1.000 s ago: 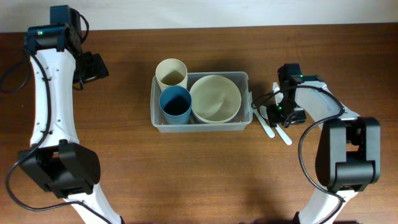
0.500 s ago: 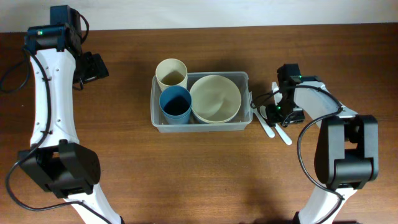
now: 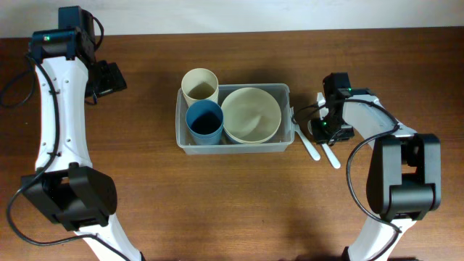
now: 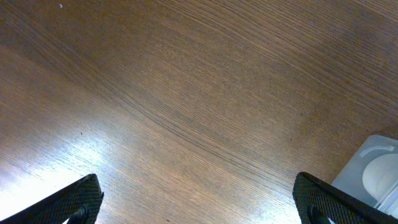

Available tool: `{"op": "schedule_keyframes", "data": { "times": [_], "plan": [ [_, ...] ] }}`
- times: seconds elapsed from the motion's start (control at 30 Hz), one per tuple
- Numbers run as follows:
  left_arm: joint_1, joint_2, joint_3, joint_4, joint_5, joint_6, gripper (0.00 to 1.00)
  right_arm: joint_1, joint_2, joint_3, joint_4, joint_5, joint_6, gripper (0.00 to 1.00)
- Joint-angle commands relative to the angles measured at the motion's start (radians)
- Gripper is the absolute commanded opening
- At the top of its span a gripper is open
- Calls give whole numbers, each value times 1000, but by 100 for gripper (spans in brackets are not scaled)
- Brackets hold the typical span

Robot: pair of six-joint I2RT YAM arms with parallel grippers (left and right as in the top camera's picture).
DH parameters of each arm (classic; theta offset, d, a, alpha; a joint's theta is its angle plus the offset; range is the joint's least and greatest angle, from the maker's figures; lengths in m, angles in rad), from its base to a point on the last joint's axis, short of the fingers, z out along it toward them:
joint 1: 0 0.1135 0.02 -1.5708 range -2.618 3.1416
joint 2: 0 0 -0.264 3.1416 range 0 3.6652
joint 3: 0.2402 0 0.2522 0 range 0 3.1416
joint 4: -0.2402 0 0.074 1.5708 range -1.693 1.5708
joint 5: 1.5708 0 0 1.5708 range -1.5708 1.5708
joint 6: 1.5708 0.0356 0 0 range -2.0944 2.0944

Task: Pack container
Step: 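Lower the right gripper over the white spoon's bowl, then close the right gripper on the white spoon's neck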

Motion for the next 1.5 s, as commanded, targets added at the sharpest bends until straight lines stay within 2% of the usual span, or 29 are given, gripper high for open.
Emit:
{"op": "schedule_keyframes", "data": {
  "times": [0.0, 0.53, 0.83, 1.07, 1.3, 1.47],
  "plan": [
    [3, 9, -2, 2, 4, -14, 100, -1, 12, -11, 8, -6, 11, 38],
    [3, 9, -2, 2, 4, -14, 100, -2, 15, -102, 113, -6, 37, 37],
    [3, 9, -2, 2, 4, -14, 100, -2, 15, -102, 113, -6, 38, 15],
    [3, 9, -2, 2, 4, -14, 100, -2, 15, -98, 113, -6, 38, 14],
    [3, 9, -2, 2, 4, -14, 100, -2, 14, -39, 70, -6, 38, 13],
    [3, 9, -2, 2, 4, -14, 100, -2, 13, 109, -68, -6, 38, 12]
  ]
}}
